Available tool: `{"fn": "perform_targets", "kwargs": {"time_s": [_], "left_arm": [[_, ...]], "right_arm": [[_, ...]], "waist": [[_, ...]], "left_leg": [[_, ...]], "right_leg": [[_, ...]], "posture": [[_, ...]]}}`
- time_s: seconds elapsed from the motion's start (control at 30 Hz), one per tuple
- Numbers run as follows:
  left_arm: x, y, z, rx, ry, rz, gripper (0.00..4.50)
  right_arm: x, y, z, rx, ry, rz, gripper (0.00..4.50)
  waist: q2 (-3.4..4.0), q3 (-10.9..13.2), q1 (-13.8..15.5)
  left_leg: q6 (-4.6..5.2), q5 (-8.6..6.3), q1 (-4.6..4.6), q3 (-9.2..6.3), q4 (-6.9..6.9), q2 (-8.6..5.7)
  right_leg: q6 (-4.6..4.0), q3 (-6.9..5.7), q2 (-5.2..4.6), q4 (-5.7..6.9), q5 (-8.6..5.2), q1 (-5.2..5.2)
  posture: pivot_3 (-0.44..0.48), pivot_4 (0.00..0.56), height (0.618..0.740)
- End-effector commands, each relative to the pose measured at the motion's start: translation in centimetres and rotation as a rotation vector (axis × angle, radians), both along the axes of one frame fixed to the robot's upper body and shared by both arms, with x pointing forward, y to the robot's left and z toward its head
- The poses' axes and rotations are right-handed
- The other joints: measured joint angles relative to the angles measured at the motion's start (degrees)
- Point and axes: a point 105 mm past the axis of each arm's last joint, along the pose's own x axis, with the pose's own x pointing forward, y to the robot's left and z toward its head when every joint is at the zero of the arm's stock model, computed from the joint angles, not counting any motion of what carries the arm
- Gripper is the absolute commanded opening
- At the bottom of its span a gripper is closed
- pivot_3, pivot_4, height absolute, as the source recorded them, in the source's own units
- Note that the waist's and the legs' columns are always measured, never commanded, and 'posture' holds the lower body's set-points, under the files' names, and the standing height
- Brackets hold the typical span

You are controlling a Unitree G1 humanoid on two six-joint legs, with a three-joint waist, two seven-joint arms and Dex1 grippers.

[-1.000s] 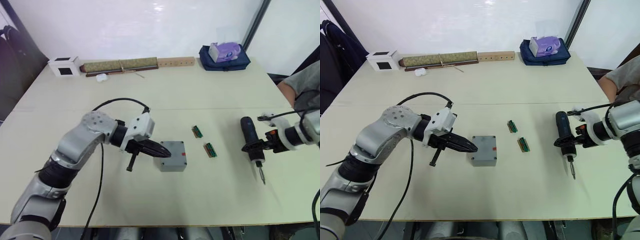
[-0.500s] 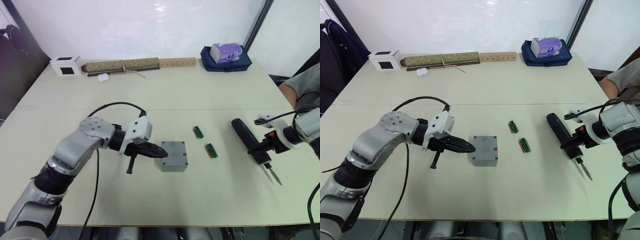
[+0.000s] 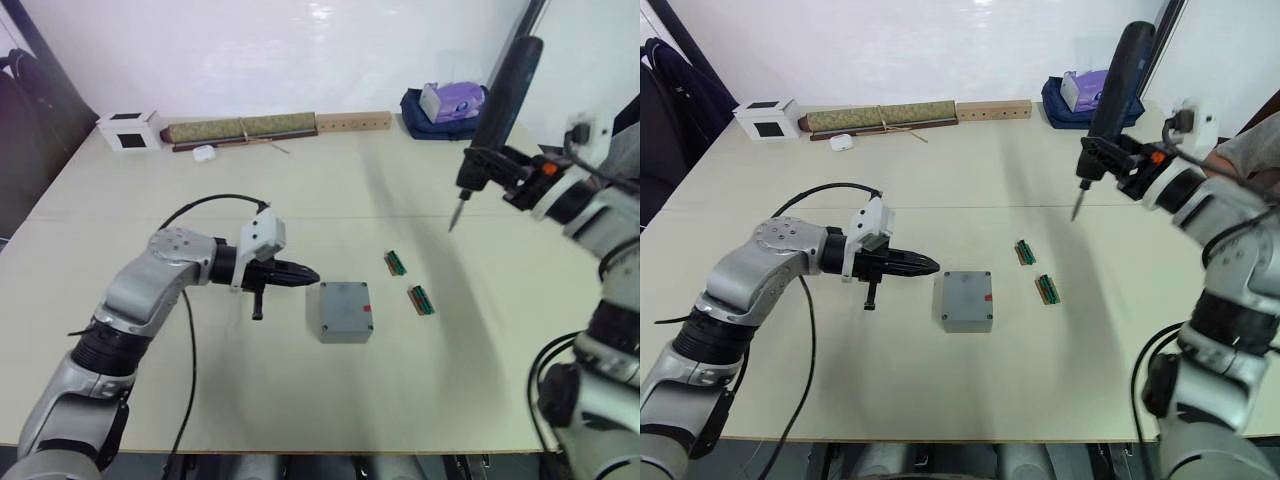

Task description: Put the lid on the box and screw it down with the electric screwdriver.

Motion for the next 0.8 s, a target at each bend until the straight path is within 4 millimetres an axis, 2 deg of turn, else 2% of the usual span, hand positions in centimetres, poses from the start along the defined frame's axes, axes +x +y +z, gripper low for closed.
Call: {"fn": "perform_targets", "kwargs": {"time_s": [0.03,0.1,0.17,0.23,0.4,0.6,0.8], "left_arm": [[0.0,-0.8,1.2,-0.024,-0.037,-0.028,0.0],[0.0,-1.5,0.9,-0.042,-0.027,-0.025,0.0],[-0.2,-2.2,0.4,-0.053,-0.015,-0.035,0.0],[-0.5,-2.8,-0.2,-0.054,0.016,-0.053,0.0],[-0.9,-3.6,-2.0,-0.034,0.053,-0.068,0.0],[-0.5,-3.0,-4.3,0.066,0.047,-0.05,0.0],[-0.4,-3.0,-4.8,0.089,0.025,-0.045,0.0]], "right_arm": [[-4.1,5.3,2.6,0.052,-0.216,0.085,1.85],[-5.2,8.2,1.1,-0.011,-0.218,0.13,1.85],[-5.8,9.2,-0.4,-0.035,-0.199,0.141,1.85],[-5.8,9.5,-1.6,-0.046,-0.182,0.135,1.85],[-5.9,10.6,-2.4,-0.027,-0.183,0.142,1.85],[-5.4,10.9,-2.8,-0.032,-0.19,0.12,1.85],[-5.1,11.0,-3.3,-0.027,-0.18,0.109,1.85]], "waist": [[0.03,0.02,-0.15],[0.04,0.01,-0.28],[0.03,0.0,-0.33],[0.01,-0.01,-0.21],[0.01,-0.01,-0.33],[0.01,-0.01,-0.47],[0.0,-0.01,-0.37]], "left_leg": [[-0.01,0.0,0.0,0.02,0.04,0.0],[-0.01,0.01,0.0,0.04,0.05,-0.03],[-0.01,0.01,0.01,0.03,0.03,-0.1],[-0.01,0.01,0.01,0.02,0.03,-0.1],[-0.02,0.01,0.03,0.03,0.09,-0.14],[-0.02,0.01,0.08,0.0,0.02,-0.07],[-0.02,0.01,0.13,0.01,0.03,-0.09]], "right_leg": [[0.03,0.02,0.0,0.02,0.02,0.0],[0.05,0.06,0.02,0.05,0.03,-0.03],[0.04,0.05,0.06,0.03,0.02,-0.02],[0.04,0.04,0.08,0.01,0.02,-0.01],[0.05,0.04,0.05,0.03,0.03,0.02],[0.03,0.03,0.19,0.03,0.02,0.0],[0.03,0.03,0.14,0.02,0.02,0.08]], "posture": [[0.0,0.15,0.74],[0.0,0.15,0.74],[0.0,0.15,0.74],[0.0,0.15,0.74],[0.0,0.15,0.74],[0.0,0.15,0.74],[0.0,0.15,0.74]]}}
